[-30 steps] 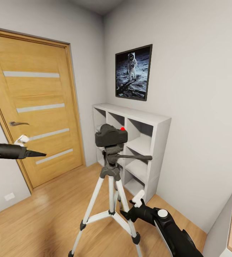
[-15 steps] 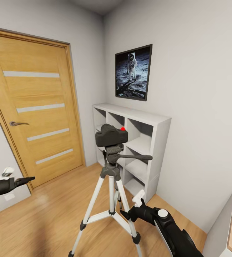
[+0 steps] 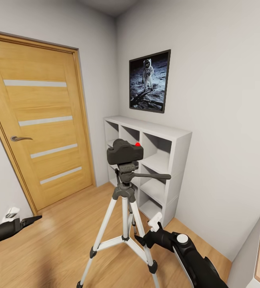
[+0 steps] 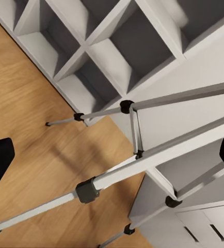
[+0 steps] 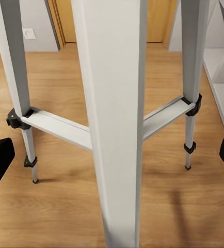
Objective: Attach the digital camera to the camera tripod in the bedroom.
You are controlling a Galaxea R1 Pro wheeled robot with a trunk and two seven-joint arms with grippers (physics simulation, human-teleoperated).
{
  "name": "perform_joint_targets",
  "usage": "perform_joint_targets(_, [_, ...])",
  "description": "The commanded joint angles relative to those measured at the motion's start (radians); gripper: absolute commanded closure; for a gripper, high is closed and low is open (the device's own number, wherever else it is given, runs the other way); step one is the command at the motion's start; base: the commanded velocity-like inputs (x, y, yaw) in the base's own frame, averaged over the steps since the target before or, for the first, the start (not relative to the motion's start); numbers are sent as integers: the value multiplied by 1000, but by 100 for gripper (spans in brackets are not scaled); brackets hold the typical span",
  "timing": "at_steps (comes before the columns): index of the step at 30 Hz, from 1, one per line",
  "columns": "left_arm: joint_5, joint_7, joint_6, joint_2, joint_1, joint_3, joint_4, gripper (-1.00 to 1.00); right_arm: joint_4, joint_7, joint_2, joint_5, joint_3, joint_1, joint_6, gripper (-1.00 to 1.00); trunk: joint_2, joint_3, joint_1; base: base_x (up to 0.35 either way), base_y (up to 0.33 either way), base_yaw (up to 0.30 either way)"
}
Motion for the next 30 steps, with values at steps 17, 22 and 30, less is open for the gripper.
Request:
perform_joint_targets(17, [2,4,-106,-7,16,7,238,-100,-66,7,-1,6,-4,8,13,-100,-1,0,0,0,0,0])
perform_joint_targets(22, [1,8,-221,-11,29,9,415,-100,-104,7,-3,6,-5,13,17,-100,-1,0,0,0,0,0])
perform_joint_targets(30, [5,12,-370,-29,75,10,569,-100,-147,8,-6,6,-6,24,19,-100,-1,0,0,0,0,0])
